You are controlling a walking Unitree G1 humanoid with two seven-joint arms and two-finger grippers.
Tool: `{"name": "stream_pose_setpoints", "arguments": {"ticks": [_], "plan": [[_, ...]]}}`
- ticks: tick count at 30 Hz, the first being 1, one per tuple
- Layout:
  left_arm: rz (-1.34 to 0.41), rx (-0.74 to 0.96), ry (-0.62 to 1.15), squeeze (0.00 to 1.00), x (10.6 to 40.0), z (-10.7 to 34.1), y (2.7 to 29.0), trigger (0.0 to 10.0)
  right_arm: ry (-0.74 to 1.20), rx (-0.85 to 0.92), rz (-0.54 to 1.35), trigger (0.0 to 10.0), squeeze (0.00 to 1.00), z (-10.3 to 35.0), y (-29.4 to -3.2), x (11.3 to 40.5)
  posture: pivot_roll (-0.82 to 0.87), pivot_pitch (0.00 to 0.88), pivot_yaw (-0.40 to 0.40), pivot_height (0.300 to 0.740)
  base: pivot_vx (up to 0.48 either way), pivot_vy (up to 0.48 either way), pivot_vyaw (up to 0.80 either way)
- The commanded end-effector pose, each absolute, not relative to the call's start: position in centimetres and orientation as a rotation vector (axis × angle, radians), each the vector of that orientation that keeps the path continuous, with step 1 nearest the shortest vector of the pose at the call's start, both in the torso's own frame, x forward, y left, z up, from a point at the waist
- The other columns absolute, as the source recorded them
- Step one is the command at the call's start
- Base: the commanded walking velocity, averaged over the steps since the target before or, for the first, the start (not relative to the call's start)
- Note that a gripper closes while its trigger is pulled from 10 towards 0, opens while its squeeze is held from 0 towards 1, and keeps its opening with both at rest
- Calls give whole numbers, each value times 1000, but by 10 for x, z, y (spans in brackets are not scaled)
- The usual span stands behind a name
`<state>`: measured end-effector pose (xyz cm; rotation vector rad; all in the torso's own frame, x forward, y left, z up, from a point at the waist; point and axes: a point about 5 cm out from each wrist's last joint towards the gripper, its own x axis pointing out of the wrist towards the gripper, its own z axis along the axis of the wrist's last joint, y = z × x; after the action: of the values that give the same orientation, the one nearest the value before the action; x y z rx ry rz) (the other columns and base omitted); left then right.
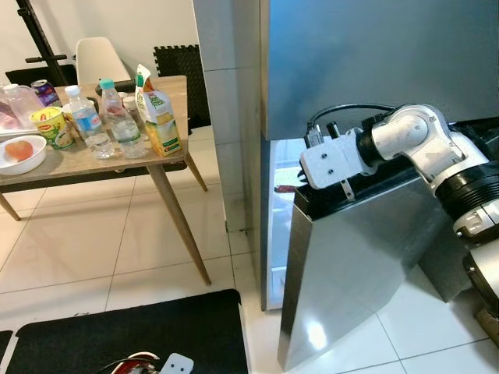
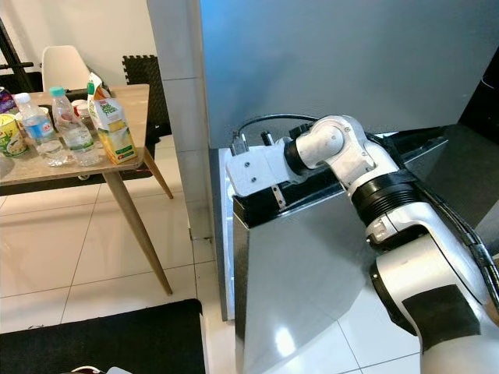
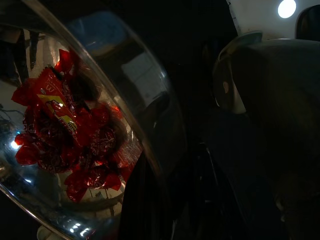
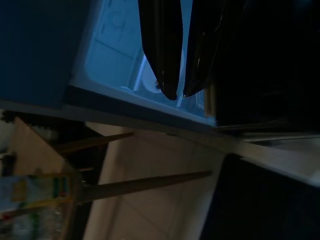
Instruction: Restocking fridge
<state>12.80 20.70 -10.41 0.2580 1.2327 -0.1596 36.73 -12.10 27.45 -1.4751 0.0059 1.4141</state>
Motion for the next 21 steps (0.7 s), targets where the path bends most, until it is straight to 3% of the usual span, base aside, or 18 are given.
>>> {"name": "stream_pose_setpoints", "arguments": {"ticks": [1,9,12,16,21], "plan": [[-174,232,1245,0,124,-106,200,10000,122,-1509,1482,10000,0,260,-129,365,-88,0,-21,740,0,0,0],[-173,229,1245,0,124,-106,200,10000,344,-1618,1629,10000,0,263,-156,352,-90,0,-23,740,0,0,0],[-170,227,1244,0,125,-106,200,10000,478,-1752,1513,10000,0,274,-180,356,-93,0,-25,740,0,0,0],[-170,227,1244,0,125,-106,200,10000,513,-1773,1446,10000,0,277,-188,359,-93,0,-25,740,0,0,0],[-168,222,1244,0,125,-106,199,10000,673,-1780,1182,10000,0,282,-224,367,-95,0,-28,740,0,0,0]]}}
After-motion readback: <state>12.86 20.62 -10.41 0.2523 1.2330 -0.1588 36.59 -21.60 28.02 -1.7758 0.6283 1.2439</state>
